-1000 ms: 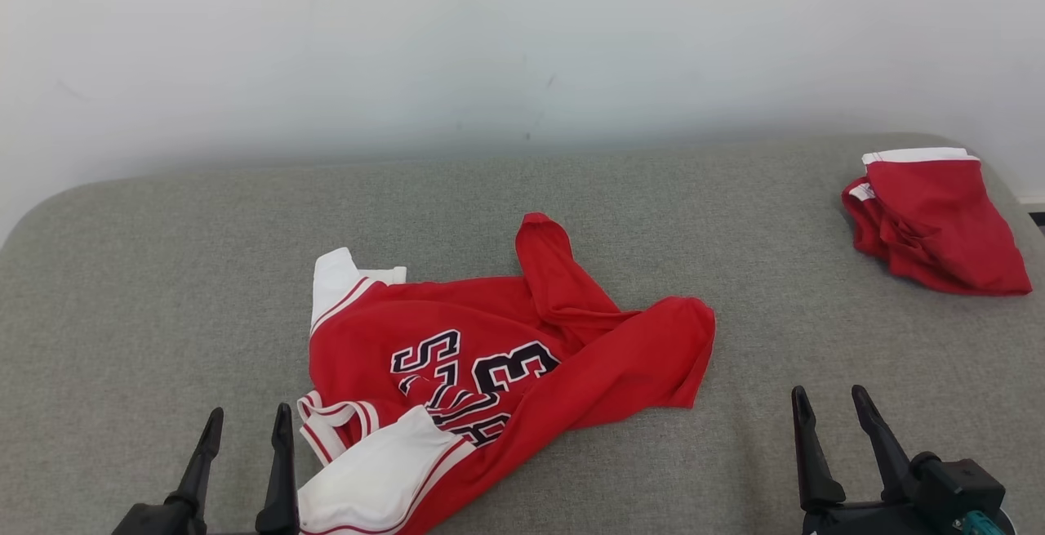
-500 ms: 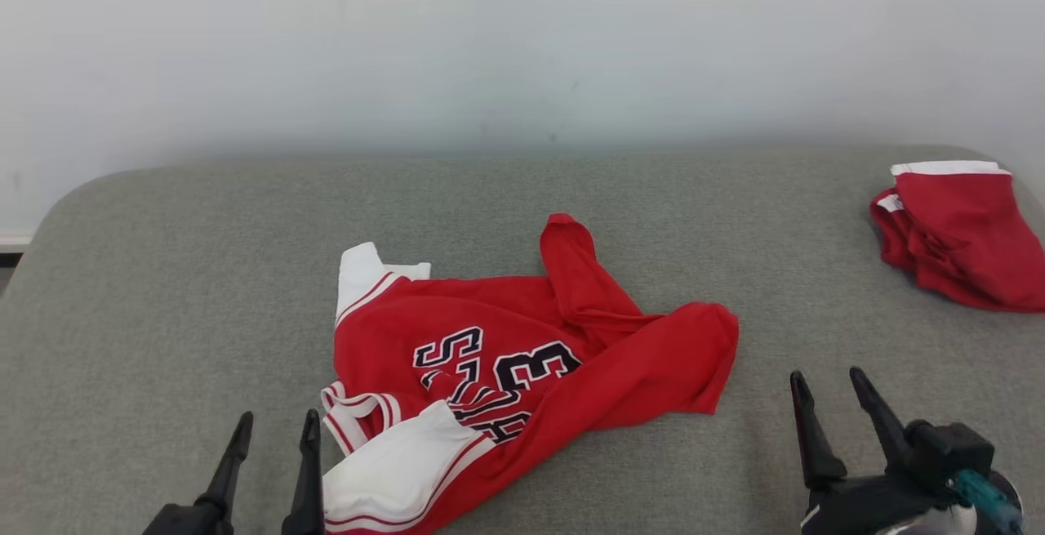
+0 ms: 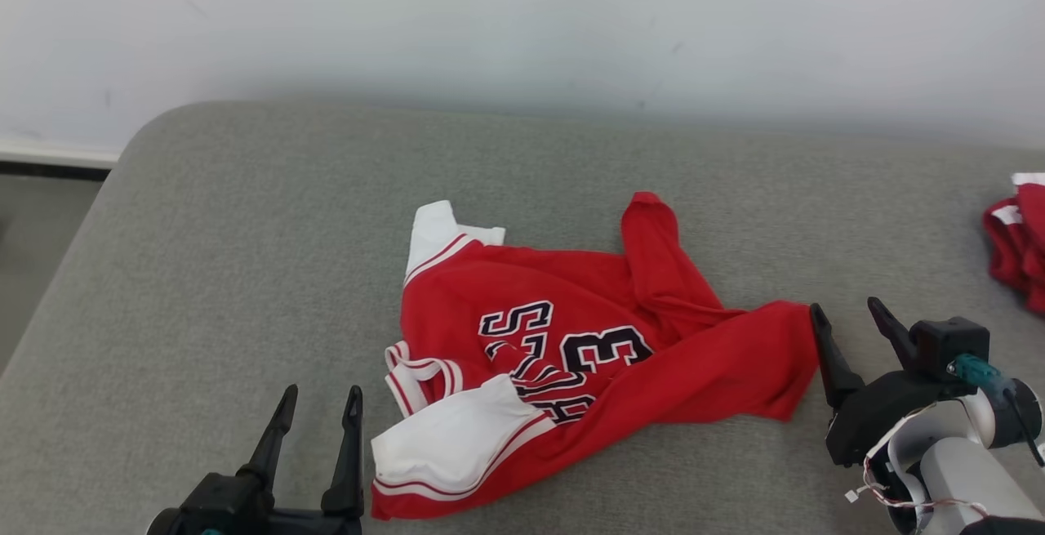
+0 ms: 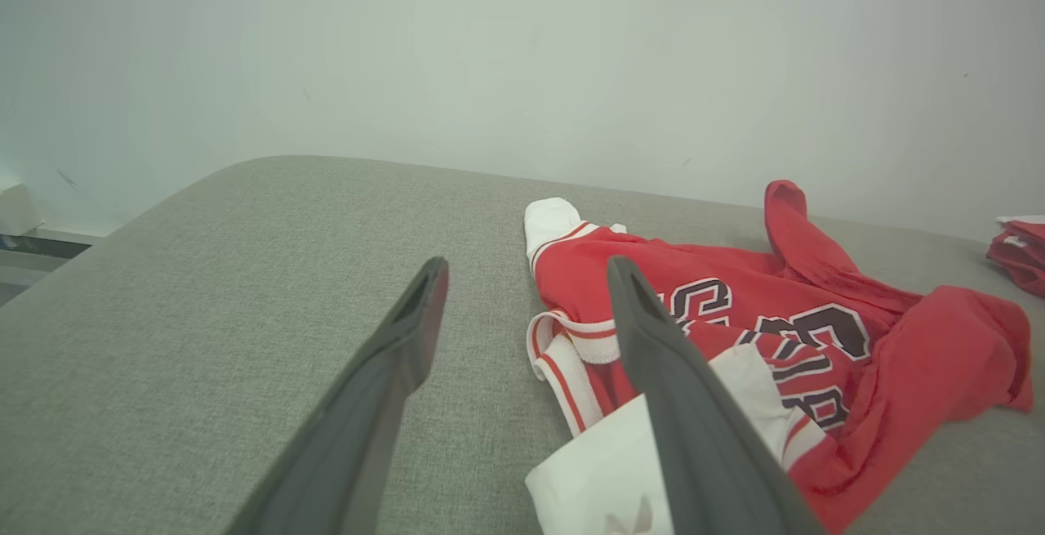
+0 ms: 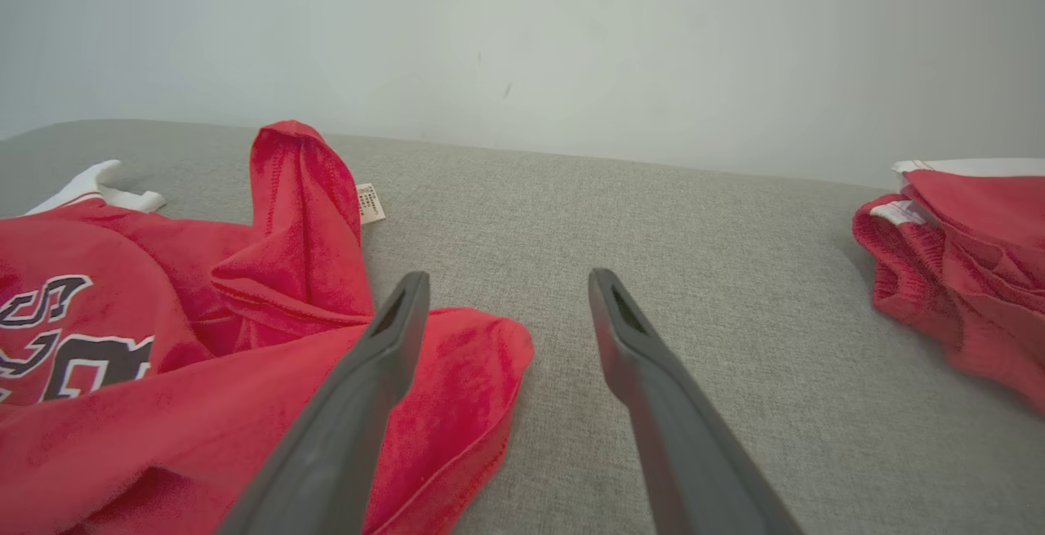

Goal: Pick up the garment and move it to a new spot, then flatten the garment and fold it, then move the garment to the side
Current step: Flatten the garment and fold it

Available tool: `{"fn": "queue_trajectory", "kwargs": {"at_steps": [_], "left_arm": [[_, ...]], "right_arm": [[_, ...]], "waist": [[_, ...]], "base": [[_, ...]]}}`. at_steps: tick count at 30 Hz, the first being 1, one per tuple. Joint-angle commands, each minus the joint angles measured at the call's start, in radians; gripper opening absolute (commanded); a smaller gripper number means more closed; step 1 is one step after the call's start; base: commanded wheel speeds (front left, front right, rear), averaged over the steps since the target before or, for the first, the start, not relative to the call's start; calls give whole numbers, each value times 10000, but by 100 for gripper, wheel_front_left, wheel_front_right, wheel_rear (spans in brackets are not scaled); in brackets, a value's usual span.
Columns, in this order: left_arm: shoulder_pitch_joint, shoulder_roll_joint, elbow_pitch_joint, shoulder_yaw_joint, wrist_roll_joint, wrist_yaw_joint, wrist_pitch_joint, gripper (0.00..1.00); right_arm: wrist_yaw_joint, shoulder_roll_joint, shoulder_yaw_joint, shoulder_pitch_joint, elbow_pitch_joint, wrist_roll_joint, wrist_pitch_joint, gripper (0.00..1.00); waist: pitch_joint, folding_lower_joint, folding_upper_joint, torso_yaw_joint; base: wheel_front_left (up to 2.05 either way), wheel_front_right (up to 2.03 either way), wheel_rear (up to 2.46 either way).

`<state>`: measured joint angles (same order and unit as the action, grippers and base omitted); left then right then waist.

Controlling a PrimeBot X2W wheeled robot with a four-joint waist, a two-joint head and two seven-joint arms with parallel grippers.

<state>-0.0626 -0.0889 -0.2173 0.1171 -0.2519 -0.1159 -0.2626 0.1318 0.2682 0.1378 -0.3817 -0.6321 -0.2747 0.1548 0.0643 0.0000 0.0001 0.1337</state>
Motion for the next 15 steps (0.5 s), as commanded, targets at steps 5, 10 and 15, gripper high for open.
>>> {"fn": "queue_trajectory", "kwargs": {"at_steps": [5,10,15], "left_arm": [[-353,143,-129,37,12,-94,-29,100],[-514,232,-201,93,-5,-138,-29,100],[-599,284,-279,24,-39,-144,-30,100]], "right_arm": [[-27,367,293,-937,-1507,-288,-33,100],[-27,375,589,-1598,-2712,-663,-337,100],[-27,306,1008,-1944,-3327,-1168,-343,0]], "waist": [[581,0,-1,726],[782,0,-1,945],[840,0,-1,973]], "base": [[0,0,0],[0,0,0],[0,0,0]]}}
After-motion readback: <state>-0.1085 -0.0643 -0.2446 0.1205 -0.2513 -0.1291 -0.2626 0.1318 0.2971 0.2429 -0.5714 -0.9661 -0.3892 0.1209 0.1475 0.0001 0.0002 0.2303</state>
